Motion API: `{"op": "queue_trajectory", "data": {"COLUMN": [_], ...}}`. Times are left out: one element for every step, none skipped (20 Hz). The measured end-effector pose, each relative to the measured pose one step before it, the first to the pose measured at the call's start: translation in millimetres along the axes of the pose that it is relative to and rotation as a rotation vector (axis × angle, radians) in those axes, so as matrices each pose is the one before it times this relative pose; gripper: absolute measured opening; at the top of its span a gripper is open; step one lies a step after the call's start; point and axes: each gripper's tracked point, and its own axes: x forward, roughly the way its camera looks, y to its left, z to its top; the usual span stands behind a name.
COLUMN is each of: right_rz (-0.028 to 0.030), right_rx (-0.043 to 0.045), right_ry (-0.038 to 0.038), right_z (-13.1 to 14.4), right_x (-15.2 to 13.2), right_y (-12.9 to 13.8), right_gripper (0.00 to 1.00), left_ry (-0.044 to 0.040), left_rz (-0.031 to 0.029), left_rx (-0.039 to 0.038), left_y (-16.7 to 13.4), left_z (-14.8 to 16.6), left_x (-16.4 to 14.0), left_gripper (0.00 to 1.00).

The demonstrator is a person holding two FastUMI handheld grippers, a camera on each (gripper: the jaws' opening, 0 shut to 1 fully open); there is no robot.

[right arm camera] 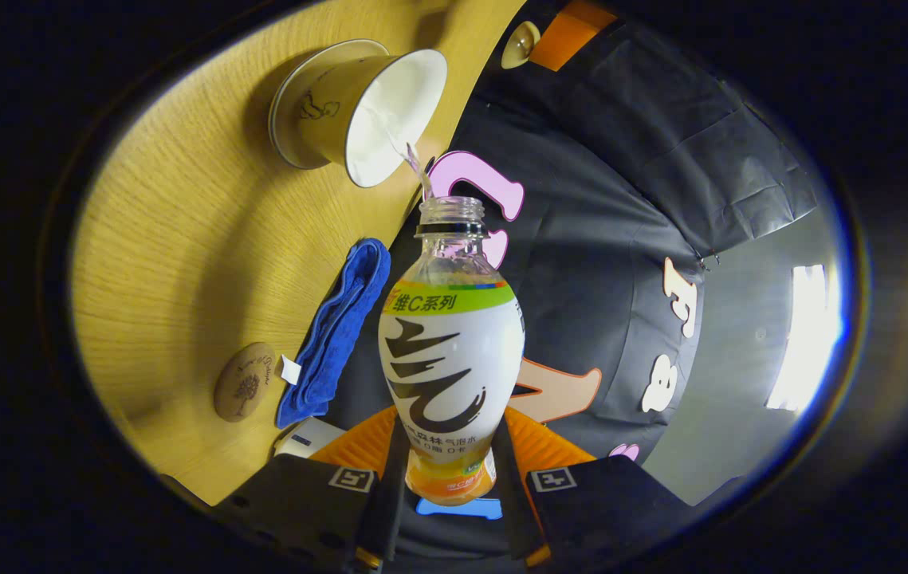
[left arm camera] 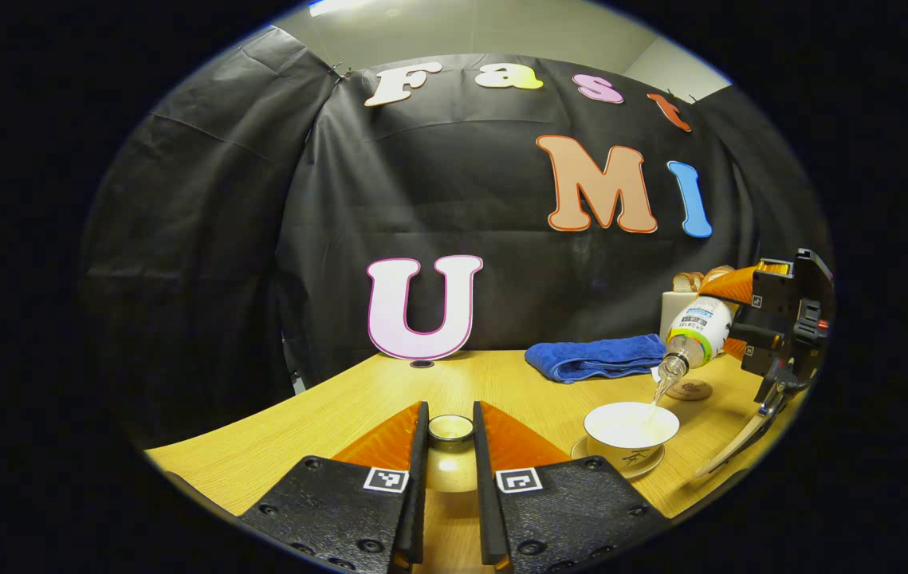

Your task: Open the teacup lid with one hand, grasp the water bottle and pour water into the teacup with the other hand; after pouring, place the water bottle on the coaster and then close the teacup lid.

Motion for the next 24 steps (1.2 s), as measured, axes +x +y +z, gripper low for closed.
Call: {"op": "queue_trajectory", "data": {"right_rz": [-0.01238, -0.01381, -0.01722, -0.01841, -0.01604, -0.01391, -0.01128, -0.00592, 0.00134, 0.00723, 0.02132, 0.02587, 0.02553, 0.01638, 0.01644, 0.02329, 0.02833, 0.02890, 0.03039, 0.02906, 0.03011, 0.02892, 0.02591, 0.02052], "right_rx": [-0.00845, -0.00877, -0.01519, -0.02051, -0.02018, -0.01671, -0.01075, -0.00105, 0.00644, 0.01539, 0.03520, 0.04463, 0.05464, 0.04800, 0.04690, 0.05081, 0.05063, 0.04997, 0.05246, 0.05401, 0.05379, 0.05807, 0.06364, 0.07121], "right_ry": [0.00110, -0.00208, -0.00342, -0.00388, -0.00636, -0.00426, -0.00450, -0.00095, 0.00062, 0.00210, 0.00363, 0.00501, 0.00336, 0.00122, -0.00375, -0.00219, -0.00017, 0.00241, 0.00284, 0.00636, 0.00758, 0.01100, 0.00663, 0.00366], "right_z": [-1.19, -0.04, 0.45, -2.35, -0.78, -0.23, 0.17, -0.52, 0.64, 2.01, 0.65, 1.05, -0.13, 3.01, 3.16, 4.07, 2.08, 2.53, 2.37, 2.35, 0.06, 0.53, -0.71, 1.40], "right_x": [0.01, 0.45, 0.69, 1.96, 0.95, 0.81, 0.59, 0.73, -0.69, -1.60, -1.46, -2.05, -0.33, -1.90, -3.72, -3.58, -3.13, -3.29, -2.93, -2.61, -1.68, -1.71, 1.14, -1.06], "right_y": [-0.78, -0.40, -1.30, -2.08, -1.70, -1.35, -0.51, 0.27, 1.17, 0.70, 2.46, 3.98, 2.61, 2.29, 2.49, 3.09, 2.45, 1.55, 1.40, 1.52, 0.05, 0.66, 0.45, -0.16], "right_gripper": [0.56, 0.56, 0.56, 0.56, 0.56, 0.55, 0.56, 0.56, 0.55, 0.55, 0.55, 0.54, 0.54, 0.54, 0.54, 0.54, 0.57, 0.56, 0.56, 0.59, 0.59, 0.58, 0.57, 0.54], "left_ry": [-0.00030, 0.00002, -0.00014, 0.00006, -0.00025, -0.00024, 0.00022, -0.00043, 0.00048, -0.00050, 0.00008, -0.00087, 0.00000, 0.00013, -0.00056, -0.00054, 0.00036, -0.00036, -0.00001, 0.00011, -0.00029, 0.00013, 0.00003, -0.00016], "left_rz": [0.00002, 0.00009, -0.00007, -0.00009, -0.00009, 0.00000, 0.00003, -0.00014, -0.00013, -0.00010, 0.00008, -0.00020, 0.00002, -0.00008, -0.00264, -0.00136, -0.00015, 0.00001, 0.00009, 0.00002, 0.00001, 0.00002, -0.00015, 0.00022], "left_rx": [-0.00019, 0.00004, -0.00013, 0.00006, 0.00002, -0.00013, 0.00005, -0.00023, 0.00030, -0.00017, 0.00057, 0.00066, 0.00015, 0.00032, -0.00034, 0.00039, 0.00028, -0.00021, 0.00002, 0.00003, -0.00009, 0.00010, 0.00010, 0.00010], "left_y": [0.58, -0.01, -0.29, -0.20, 0.34, -0.22, -0.07, 0.21, -0.38, 0.72, -0.48, 0.38, -0.04, -0.31, -1.17, 1.68, 0.13, -0.63, -0.77, 0.47, -0.32, 0.53, 0.20, -0.44], "left_z": [0.18, -0.12, 0.44, -0.26, 0.04, -0.65, 0.05, 0.77, 0.16, -0.20, 0.04, 0.14, 0.99, -0.30, -0.77, 0.13, -0.07, -0.20, 0.50, -0.86, 0.55, 0.07, -0.03, 0.07], "left_x": [-0.46, 0.65, 0.45, -0.60, 0.36, -0.09, 0.34, -0.15, 0.56, 0.09, 0.05, -0.35, 0.29, 0.19, -0.30, -0.59, 0.19, -0.02, 0.37, -0.71, 0.39, 0.02, 0.31, -0.48], "left_gripper": [0.25, 0.25, 0.25, 0.25, 0.25, 0.25, 0.25, 0.25, 0.25, 0.25, 0.25, 0.25, 0.25, 0.25, 0.25, 0.25, 0.25, 0.25, 0.25, 0.25, 0.25, 0.25, 0.25, 0.25]}}
